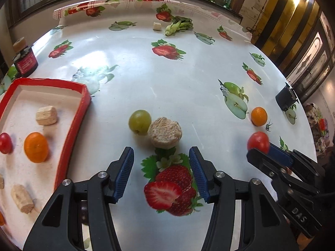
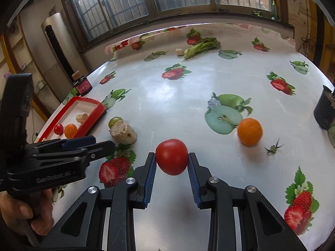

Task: Organize fruits
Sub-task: 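Grasp the round beige cork disc with the left tool while the right tool grasps a red tomato, then carry the cork disc with the left tool while the right tool carries the tomato into the tray, then open the left tool to drop the cork disc while the right tool releases the tomato in the tray, then move both tools back toward the dark plum and green tomato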

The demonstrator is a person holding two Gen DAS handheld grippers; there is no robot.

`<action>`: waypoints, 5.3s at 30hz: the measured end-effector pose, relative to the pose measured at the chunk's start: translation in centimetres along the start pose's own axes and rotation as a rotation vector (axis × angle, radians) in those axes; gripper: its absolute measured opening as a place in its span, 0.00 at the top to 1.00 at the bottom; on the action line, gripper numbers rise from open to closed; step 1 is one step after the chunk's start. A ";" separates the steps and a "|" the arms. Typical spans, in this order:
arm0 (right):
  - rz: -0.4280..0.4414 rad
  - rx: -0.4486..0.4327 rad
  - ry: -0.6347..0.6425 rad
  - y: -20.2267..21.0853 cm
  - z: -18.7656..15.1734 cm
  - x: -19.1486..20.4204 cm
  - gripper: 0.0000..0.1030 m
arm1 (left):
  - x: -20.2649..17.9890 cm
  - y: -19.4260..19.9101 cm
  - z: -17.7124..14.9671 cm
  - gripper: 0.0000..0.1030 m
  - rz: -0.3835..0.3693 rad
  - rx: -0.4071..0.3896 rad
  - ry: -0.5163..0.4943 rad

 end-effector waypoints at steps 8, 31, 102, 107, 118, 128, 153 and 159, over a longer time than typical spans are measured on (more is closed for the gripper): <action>-0.003 -0.034 -0.023 1.9 0.3 -0.8 0.69 | -1.4 -1.2 1.2 0.67 0.002 -0.033 -0.042; 0.057 -0.059 0.032 3.3 0.4 3.6 0.70 | 2.3 7.5 -3.1 0.67 0.030 -0.133 -0.023; 0.299 0.080 0.326 -4.1 0.0 24.0 0.70 | 17.6 13.3 -10.8 0.67 0.179 -0.132 0.228; 0.284 0.119 0.346 -6.7 0.1 25.0 0.70 | 17.7 12.1 -10.7 0.67 0.172 -0.108 0.227; 0.270 0.183 0.338 -10.0 -0.6 24.5 0.68 | 17.6 11.0 -10.2 0.67 0.173 -0.093 0.211; 0.278 0.174 0.330 -9.4 -0.4 24.0 0.63 | 17.6 10.9 -10.3 0.59 0.201 -0.076 0.222; 0.237 0.049 0.248 -2.3 0.7 18.4 0.59 | 15.5 13.2 -10.3 0.48 0.201 -0.112 0.198; 0.206 0.043 0.213 -1.3 0.4 15.9 0.59 | 14.0 13.4 -10.1 0.48 0.181 -0.117 0.175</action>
Point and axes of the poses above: each gripper's, at about its wrist camera, not at the fingertips, and y roughly against the way its jaws point, x to its left, z to its top, the point moved 1 cm from there along -y, roughly the way its jaws point, and after that the axes turned 5 degrees about -x, right-handed, at the moved point
